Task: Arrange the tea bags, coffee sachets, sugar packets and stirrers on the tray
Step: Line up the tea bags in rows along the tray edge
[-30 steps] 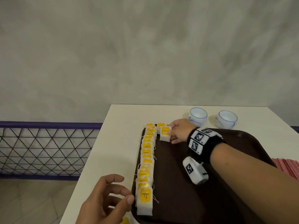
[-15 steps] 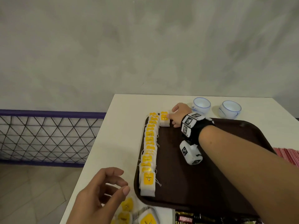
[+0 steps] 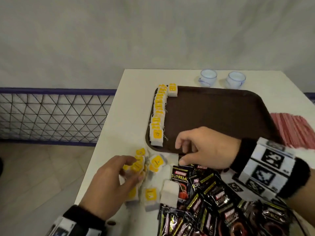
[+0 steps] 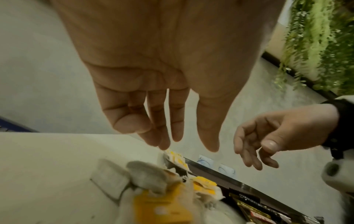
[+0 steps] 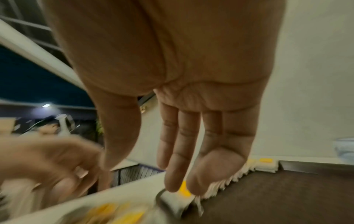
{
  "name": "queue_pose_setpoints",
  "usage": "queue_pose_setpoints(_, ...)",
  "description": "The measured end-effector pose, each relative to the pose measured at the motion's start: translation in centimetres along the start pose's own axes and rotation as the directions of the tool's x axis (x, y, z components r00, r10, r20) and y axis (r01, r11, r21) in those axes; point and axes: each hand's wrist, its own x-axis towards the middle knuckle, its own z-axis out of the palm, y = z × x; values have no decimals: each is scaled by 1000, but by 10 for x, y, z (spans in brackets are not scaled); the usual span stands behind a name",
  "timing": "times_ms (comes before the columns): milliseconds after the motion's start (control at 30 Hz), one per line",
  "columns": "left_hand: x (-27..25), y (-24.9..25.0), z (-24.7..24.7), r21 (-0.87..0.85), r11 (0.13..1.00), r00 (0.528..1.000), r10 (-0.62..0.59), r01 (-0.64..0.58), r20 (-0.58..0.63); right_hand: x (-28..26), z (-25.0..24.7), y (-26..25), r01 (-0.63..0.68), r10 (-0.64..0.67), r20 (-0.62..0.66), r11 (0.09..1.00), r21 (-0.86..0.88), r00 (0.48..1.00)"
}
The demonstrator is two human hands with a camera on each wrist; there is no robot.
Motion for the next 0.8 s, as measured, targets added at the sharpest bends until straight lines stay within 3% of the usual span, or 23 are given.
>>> queue_pose_setpoints(100,-4,6,4,77,997,1000,9,-11,24,-19,35,-14,37,-34,21,989,-145,999)
queue_pose_setpoints(233,-18,-2,8,95,995,997,-37,30,71,-41,67,-42,77,-71,34,977,-197,997)
queue_pose_setpoints(367,-32,-8,22,99,994,990,-56,44,126,-38,90,-58,11,0,38,952,-305,999)
queue_pose_setpoints(533,-32,-12,28,45,997,993,-69,65,97,-25,108,-52,-23,4,-65,959,-284,998)
queue_pose_setpoints(633,-33,-13,27,46,997,995,-67,64,71,-25,109,-44,-56,32,-170,989,-138,985)
queue_pose_setpoints(700,-34,-14,26,42,997,997,-61,59,53,-29,105,-38,-59,79,-287,995,80,955)
queue_pose_setpoints(800,-37,-14,23,25,999,998,-42,41,54,-43,93,-27,11,180,-387,897,442,904)
